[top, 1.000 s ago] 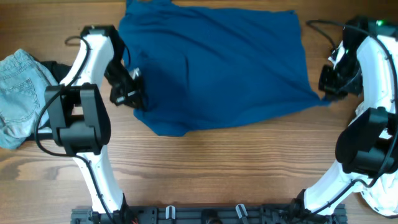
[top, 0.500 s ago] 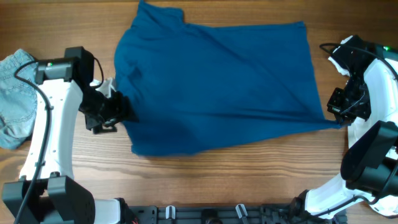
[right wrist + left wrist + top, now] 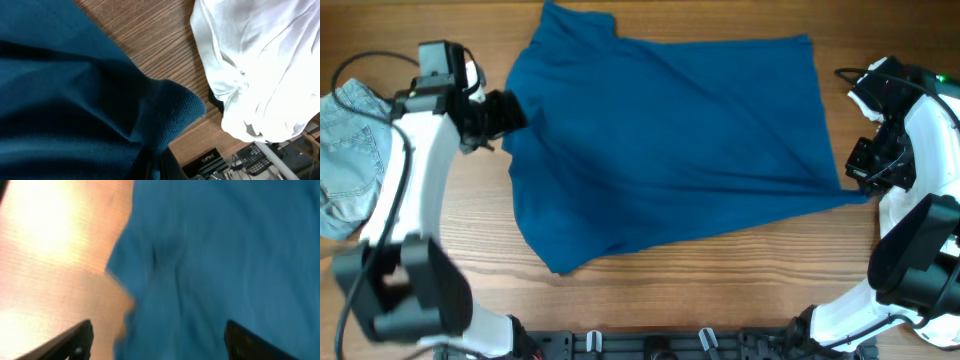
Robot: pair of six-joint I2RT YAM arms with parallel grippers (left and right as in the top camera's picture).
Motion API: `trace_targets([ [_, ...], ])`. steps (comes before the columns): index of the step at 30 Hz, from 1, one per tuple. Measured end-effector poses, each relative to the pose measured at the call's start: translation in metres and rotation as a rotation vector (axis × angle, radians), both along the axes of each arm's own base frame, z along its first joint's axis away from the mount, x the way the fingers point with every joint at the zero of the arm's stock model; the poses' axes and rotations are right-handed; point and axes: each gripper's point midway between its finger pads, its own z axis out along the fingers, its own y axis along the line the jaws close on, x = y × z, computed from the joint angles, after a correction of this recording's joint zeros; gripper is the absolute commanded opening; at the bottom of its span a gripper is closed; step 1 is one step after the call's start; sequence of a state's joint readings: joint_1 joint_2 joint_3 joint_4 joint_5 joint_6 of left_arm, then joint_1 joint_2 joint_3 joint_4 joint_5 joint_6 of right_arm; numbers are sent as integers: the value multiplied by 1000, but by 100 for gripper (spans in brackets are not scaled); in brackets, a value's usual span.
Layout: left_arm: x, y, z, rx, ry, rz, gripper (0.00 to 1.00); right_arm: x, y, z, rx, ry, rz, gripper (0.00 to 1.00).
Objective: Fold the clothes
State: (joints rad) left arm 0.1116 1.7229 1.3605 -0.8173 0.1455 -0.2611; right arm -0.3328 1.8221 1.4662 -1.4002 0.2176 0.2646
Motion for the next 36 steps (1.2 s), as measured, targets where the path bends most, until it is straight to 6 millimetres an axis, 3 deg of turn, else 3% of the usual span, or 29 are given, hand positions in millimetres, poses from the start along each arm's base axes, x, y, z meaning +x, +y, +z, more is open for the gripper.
trace_targets([
  [4, 38, 17, -50, -26, -23, 36, 87, 0, 0, 0, 1, 0, 0, 4],
  [8, 59, 26, -79, -119, -58, 46, 79, 0, 1, 0, 4, -1, -1, 4],
  [12, 68, 17, -103, -199, -61, 26, 56, 1, 0, 0, 3, -4, -1, 4],
  [13, 72, 14, -104, -209, -79, 9, 45, 1, 0, 0, 3, -5, -1, 4],
  [14, 75, 9, -105, -220, -86, 3, 9, 1, 0, 0, 3, -5, 0, 4],
  [15, 77, 6, -106, -226, -95, -6, 4, 1, 0, 0, 3, -5, 0, 4],
  [20, 91, 4, -107, -232, -145, -15, 4, 1, 0, 0, 3, -5, 0, 4],
  [23, 106, 17, -92, -235, -184, 11, 4, 1, 0, 0, 3, -5, 0, 4],
  [24, 118, 28, -76, -229, -213, 26, 6, 1, 1, 0, 3, -4, 0, 4],
  [25, 128, 38, -61, -222, -244, 38, 22, 1, 1, 0, 4, -5, -1, 4],
  [26, 134, 44, -50, -214, -264, 47, 54, 1, 1, -1, 6, -5, -1, 4],
  [28, 146, 59, -22, -186, -295, 70, 100, 1, 2, -1, 10, -7, -2, 4],
  [29, 149, 66, -10, -174, -303, 82, 100, 1, 2, -1, 9, -7, -2, 4],
  [31, 134, 69, -11, -168, -232, 97, 100, 1, 2, -1, 10, -7, -2, 4],
  [36, 54, 57, -64, -183, 157, 145, 98, 2, 1, -1, 9, -9, -1, 5],
])
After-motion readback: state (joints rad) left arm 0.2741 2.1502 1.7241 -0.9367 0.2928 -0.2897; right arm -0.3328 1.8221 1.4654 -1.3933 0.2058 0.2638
